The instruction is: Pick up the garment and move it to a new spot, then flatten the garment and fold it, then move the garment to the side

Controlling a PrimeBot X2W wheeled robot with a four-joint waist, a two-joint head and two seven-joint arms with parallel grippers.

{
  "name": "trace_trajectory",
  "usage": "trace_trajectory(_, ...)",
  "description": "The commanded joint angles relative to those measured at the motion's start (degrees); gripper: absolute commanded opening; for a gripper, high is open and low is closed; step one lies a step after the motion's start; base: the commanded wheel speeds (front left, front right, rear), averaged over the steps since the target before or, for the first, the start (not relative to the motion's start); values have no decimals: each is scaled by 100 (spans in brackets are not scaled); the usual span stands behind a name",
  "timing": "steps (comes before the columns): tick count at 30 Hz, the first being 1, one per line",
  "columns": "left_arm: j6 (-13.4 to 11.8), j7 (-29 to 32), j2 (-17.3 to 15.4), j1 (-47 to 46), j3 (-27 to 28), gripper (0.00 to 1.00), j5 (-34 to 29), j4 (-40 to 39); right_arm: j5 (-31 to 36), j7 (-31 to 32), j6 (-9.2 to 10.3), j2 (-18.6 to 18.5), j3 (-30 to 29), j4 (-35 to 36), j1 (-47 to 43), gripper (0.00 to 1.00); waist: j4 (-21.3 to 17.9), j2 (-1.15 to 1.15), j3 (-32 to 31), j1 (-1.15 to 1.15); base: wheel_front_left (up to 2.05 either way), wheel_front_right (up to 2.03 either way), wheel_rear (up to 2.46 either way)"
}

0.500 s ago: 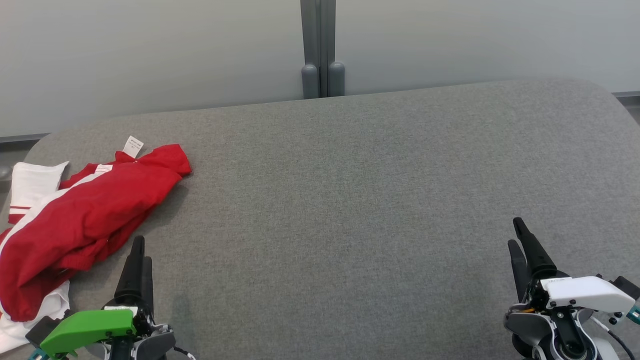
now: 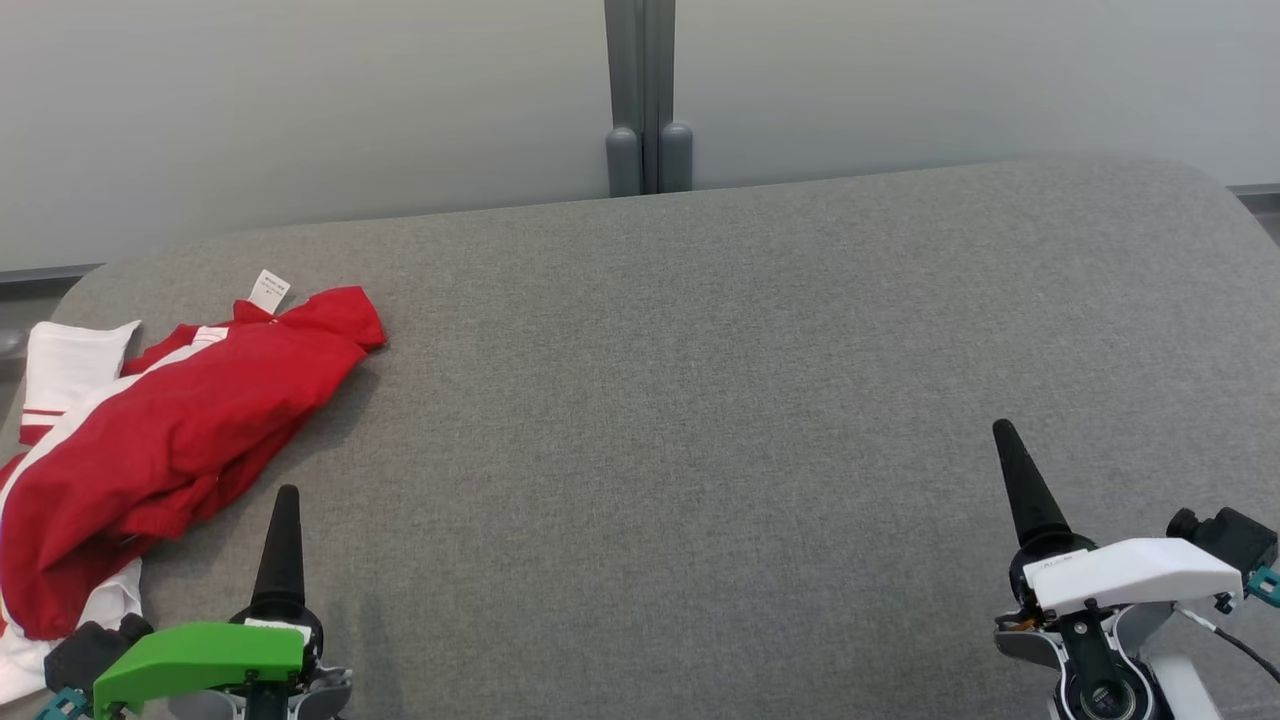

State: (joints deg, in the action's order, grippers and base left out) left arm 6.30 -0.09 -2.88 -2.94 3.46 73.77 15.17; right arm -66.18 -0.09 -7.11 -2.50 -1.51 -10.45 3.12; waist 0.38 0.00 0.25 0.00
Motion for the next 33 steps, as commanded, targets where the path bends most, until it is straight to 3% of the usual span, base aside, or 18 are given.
trace_trajectory(1,-39,-70,-67,-32,-8,100,-347,-105,397,-71,-31,-32,46,155,56,100,3,0,1,0,0,0,0)
trace_trajectory(13,-186,-321,-224,67,-157,100,-2187,-319,2090,-326,-36,-112,228,277,45,100,24,0,6,0,0,0,0)
trace_trajectory(33,-240,-681,-423,204,-429,100,-3868,-576,3898,-688,-42,-65,261,362,29,100,55,0,18,0,0,0,0)
